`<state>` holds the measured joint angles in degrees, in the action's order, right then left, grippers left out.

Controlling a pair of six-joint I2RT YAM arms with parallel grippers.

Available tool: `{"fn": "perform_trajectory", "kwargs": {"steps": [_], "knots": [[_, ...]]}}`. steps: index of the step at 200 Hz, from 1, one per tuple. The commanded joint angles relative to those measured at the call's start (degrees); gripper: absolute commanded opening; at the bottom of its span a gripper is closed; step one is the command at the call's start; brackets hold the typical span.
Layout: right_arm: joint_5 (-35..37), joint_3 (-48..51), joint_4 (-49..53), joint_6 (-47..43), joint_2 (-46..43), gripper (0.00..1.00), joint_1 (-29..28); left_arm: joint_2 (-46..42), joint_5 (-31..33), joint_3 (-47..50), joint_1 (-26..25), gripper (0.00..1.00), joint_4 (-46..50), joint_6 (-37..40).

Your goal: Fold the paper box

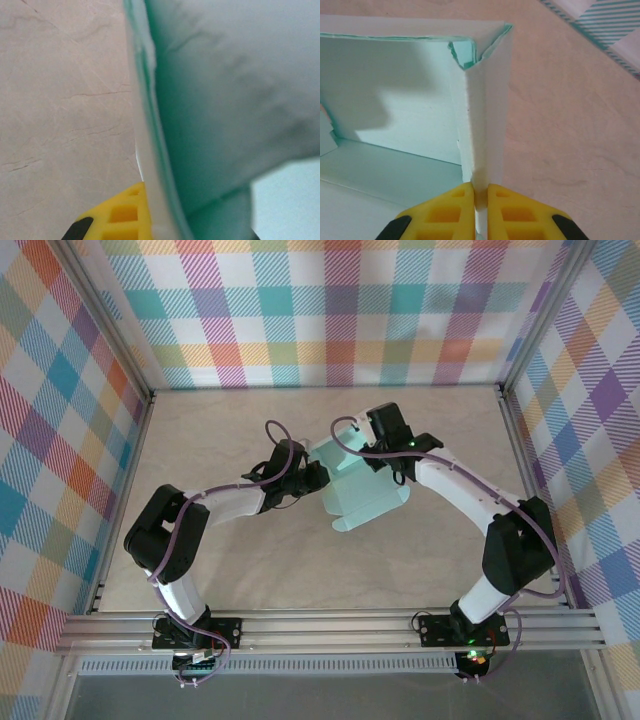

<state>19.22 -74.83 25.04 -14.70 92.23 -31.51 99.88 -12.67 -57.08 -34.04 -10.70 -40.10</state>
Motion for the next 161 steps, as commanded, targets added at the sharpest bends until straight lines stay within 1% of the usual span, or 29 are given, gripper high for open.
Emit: {"fn": "perform_trajectory", "kwargs": {"steps": [1,14,40,83,96,118,139,155,161], "knots": [[3.3,0.0,-1.3,-1.3,2.2,0.17,-0.5,-1.6,-4.4,-2.8,-0.3,0.00,-5.8,-0.1],[3.9,0.0,-1.8,-1.1,2.5,0.20,-0.5,-1.6,-4.6,-2.8,-0.3,0.00,-5.7,-0.1],[4.9,-0.5,-2.3,-0.4,3.0,0.20,-0.5,-1.8,-4.5,-2.6,-0.3,0.00,-5.7,0.0],[7.7,-1.1,-2.5,-0.9,4.0,0.16,-0.8,-2.1,-4.2,-2.3,-0.3,0.00,-6.2,0.0],[9.1,-1.1,-2.8,-1.7,4.7,0.10,-1.2,-1.9,-4.3,-2.2,-0.3,0.00,-6.2,0.0],[10.9,-1.2,-3.4,-2.5,5.4,0.10,-1.5,-1.9,-4.5,-2.3,-0.3,0.00,-6.2,0.0],[12.2,-1.5,-3.9,-2.8,6.3,0.12,-1.9,-1.7,-4.5,-2.4,-0.3,0.00,-6.3,-0.1],[12.9,-2.1,-4.1,-2.8,7.1,0.18,-1.9,-1.7,-4.6,-2.3,-0.3,0.00,-6.2,-0.1],[13.2,-2.2,-4.2,-2.9,7.3,0.18,-2.0,-1.7,-4.7,-2.3,-0.3,0.00,-6.3,0.0]]}}
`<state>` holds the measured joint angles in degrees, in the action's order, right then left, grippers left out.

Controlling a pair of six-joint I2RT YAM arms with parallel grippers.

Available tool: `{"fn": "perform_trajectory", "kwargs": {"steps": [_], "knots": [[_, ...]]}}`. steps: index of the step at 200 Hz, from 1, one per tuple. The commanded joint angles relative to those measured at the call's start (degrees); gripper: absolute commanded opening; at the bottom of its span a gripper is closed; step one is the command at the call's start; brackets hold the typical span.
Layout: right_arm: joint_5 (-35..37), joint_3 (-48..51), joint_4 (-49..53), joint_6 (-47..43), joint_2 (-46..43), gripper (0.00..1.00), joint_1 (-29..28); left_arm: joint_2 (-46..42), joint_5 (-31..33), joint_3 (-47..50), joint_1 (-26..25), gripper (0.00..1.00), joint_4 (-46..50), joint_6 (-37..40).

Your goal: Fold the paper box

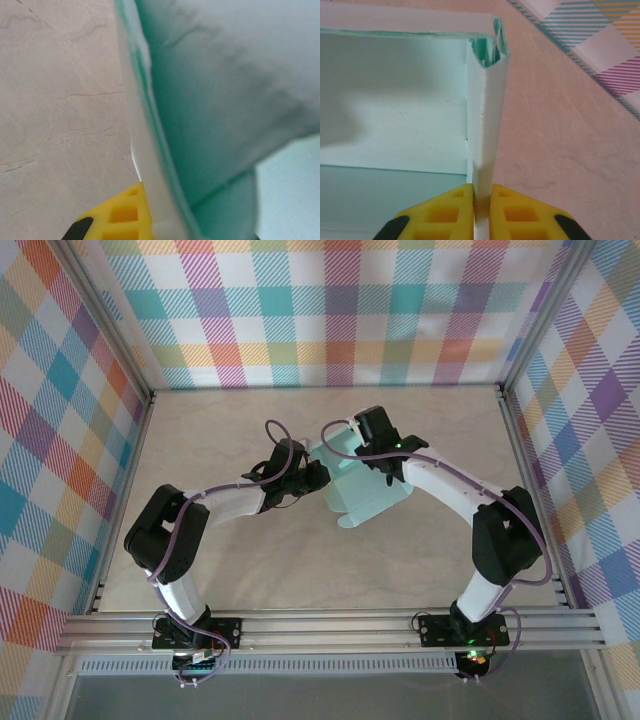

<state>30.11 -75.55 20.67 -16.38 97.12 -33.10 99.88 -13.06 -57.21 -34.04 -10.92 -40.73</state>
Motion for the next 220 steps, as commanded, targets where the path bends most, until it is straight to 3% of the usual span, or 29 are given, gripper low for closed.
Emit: {"fn": "perform_trajectory", "kwargs": {"steps": [1,60,87,156,202,213,220], "knots": [[2.3,-1.5,0.2,-1.2,2.4,0.18,-0.4,-1.7,-4.3,-2.2,-0.3,0.00,-6.0,0.6],[5.7,-2.0,-1.0,-2.8,3.8,0.07,-1.4,-1.8,-4.2,-2.0,-0.3,0.00,-6.0,0.6],[12.6,-1.5,-3.4,-4.8,5.0,0.00,-2.4,-1.9,-4.3,-2.1,-0.3,0.00,-5.9,0.4],[23.7,-1.0,-5.9,-2.1,7.7,0.00,-2.7,-2.1,-4.3,-1.9,-0.3,0.00,-5.9,0.3],[23.4,-0.9,-5.0,-0.5,8.4,0.00,-2.7,-2.4,-4.3,-1.7,-0.3,0.00,-5.7,0.3],[20.0,-0.9,-4.1,0.8,7.4,0.00,-2.6,-2.4,-4.3,-1.7,-0.3,0.00,-5.6,0.3],[16.6,-0.5,-3.9,1.6,6.3,0.05,-2.5,-2.3,-4.1,-1.7,-0.3,0.00,-5.6,0.5]]}}
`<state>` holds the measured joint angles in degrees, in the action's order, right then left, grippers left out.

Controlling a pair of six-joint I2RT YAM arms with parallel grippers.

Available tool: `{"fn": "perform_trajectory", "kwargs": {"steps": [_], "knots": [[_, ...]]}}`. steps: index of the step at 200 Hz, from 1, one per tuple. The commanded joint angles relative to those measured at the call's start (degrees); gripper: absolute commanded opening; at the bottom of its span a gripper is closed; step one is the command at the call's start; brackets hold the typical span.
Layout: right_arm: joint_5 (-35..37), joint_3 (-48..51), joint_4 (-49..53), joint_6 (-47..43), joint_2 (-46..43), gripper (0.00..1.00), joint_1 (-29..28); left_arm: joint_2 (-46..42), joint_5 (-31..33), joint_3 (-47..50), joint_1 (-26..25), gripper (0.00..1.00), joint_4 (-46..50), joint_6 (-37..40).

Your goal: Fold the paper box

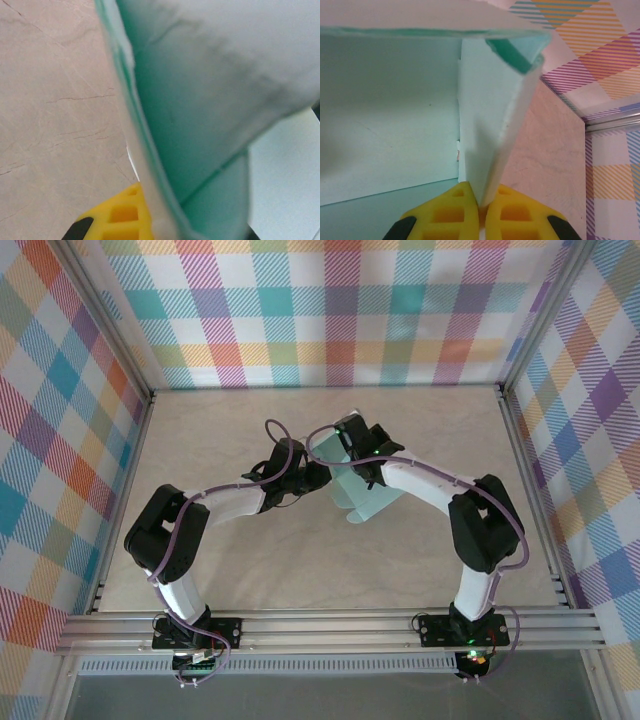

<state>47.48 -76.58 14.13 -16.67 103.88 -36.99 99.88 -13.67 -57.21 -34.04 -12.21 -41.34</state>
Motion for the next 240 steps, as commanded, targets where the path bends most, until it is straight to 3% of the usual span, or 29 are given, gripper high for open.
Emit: {"fn": "perform_trajectory", "kwargs": {"steps": [1,22,62,118,203,240], "knots": [[-1.0,0.6,2.6,2.0,-0.6,0.06,1.5,-2.4,-3.5,-1.7,-0.3,0.00,-4.3,1.1],[-9.1,2.4,2.2,4.7,-3.7,0.14,1.5,-2.5,-3.0,-1.4,-0.3,0.00,-4.5,1.0],[-10.7,3.9,0.1,2.8,-6.2,0.25,1.3,-2.6,-1.6,-1.7,-0.3,0.00,-2.7,1.5],[-13.1,4.2,-0.2,3.8,-8.7,0.31,1.2,-2.1,-1.5,-2.3,-0.3,0.00,-1.9,1.8],[-19.8,5.3,0.3,3.0,-11.0,0.28,1.2,-1.3,-1.2,-3.8,-0.3,0.00,1.1,2.4],[-19.2,6.0,0.1,2.8,-11.1,0.38,1.2,-0.9,-0.9,-4.4,-0.3,0.00,2.6,2.7]]}}
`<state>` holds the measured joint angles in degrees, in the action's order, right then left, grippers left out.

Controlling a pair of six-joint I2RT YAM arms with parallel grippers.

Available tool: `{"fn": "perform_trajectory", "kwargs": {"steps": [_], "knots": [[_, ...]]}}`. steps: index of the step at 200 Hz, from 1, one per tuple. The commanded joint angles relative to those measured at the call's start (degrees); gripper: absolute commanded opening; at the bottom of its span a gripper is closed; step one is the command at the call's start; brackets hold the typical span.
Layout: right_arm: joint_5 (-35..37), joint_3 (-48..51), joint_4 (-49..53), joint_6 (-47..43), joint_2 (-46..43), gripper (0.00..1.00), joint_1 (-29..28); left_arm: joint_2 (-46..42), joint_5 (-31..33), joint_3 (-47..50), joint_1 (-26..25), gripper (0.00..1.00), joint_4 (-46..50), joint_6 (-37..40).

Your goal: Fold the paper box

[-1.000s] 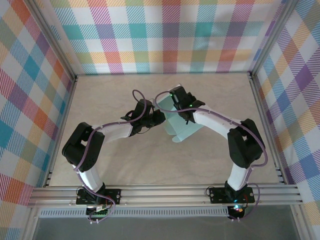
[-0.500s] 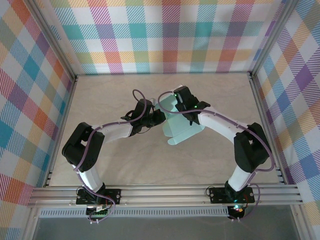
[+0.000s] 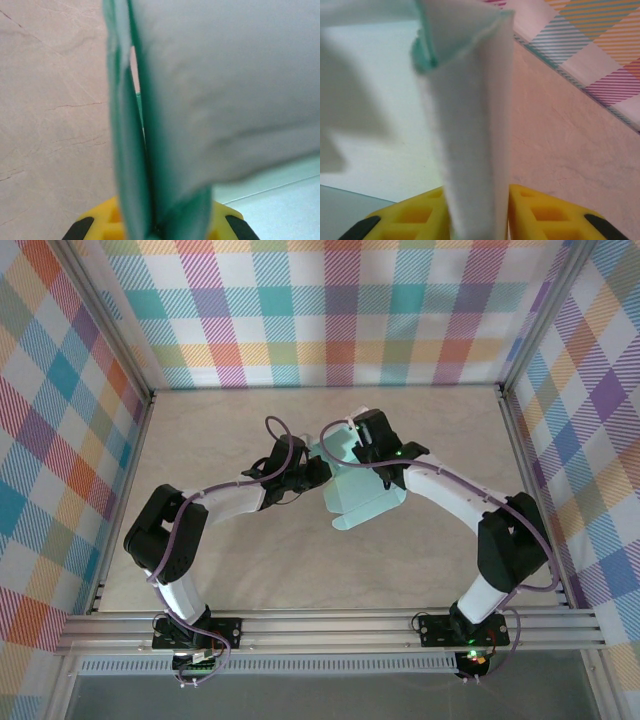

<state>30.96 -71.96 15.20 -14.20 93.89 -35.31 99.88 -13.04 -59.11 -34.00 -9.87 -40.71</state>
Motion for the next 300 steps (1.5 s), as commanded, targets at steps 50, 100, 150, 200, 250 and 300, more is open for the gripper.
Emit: {"fn": "perform_trajectory", "kwargs": {"steps": [50,100,150,200,250,300], "knots": [[-0.5,1.1,-0.7,0.0,-1.8,0.33,-0.5,0.1,-1.3,-3.0,-0.4,0.00,1.2,2.2],[2.8,1.2,-0.9,-2.4,-0.3,0.07,-1.4,0.3,-1.5,-3.6,-0.4,0.00,1.9,2.2],[11.9,-0.4,-0.8,-3.8,3.9,0.00,-2.8,0.1,-1.8,-3.8,-0.4,0.00,2.5,2.0],[18.3,-0.7,-2.3,-2.1,7.7,0.00,-3.4,-1.1,-0.8,-6.0,-0.5,0.00,9.9,3.2],[12.1,0.4,-2.2,3.6,6.1,0.07,-3.6,-0.8,1.0,-6.8,-0.9,0.00,12.6,2.4],[-0.3,0.6,-1.5,6.0,1.0,0.46,-3.4,0.6,4.7,-9.5,-0.8,0.00,19.2,2.1]]}}
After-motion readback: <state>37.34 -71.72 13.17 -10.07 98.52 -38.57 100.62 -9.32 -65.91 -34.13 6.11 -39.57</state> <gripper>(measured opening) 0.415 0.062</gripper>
